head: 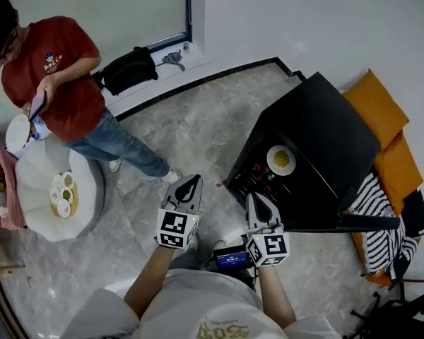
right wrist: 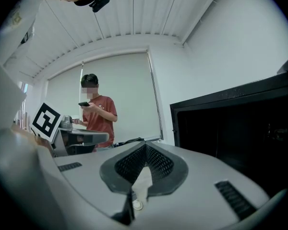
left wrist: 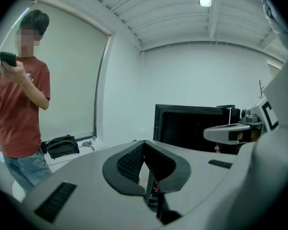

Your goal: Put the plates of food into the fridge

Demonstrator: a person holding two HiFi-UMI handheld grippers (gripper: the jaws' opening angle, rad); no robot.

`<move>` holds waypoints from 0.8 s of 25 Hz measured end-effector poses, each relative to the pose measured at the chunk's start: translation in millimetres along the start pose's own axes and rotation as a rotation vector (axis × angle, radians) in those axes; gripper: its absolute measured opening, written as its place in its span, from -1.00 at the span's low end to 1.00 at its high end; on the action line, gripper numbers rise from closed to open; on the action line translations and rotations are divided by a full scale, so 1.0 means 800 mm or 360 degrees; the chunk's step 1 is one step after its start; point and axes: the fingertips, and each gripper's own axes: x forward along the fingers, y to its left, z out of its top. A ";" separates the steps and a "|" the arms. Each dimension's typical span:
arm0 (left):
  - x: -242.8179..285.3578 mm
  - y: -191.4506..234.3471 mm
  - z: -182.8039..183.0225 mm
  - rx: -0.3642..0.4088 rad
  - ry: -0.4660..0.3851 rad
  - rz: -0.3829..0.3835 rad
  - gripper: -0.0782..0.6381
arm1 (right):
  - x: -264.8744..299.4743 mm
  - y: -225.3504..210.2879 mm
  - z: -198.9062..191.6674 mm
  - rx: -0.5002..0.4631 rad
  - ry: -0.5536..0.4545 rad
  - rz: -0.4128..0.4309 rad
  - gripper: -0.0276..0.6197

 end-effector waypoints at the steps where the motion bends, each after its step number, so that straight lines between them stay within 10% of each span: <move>1: -0.003 0.001 0.003 -0.0005 -0.0007 0.0004 -0.76 | -0.001 0.001 0.001 0.0001 0.0000 0.0000 -0.89; 20: -0.024 0.011 0.036 0.0020 -0.0083 0.0056 -0.76 | -0.015 0.005 0.018 0.0010 -0.0030 -0.0038 -0.89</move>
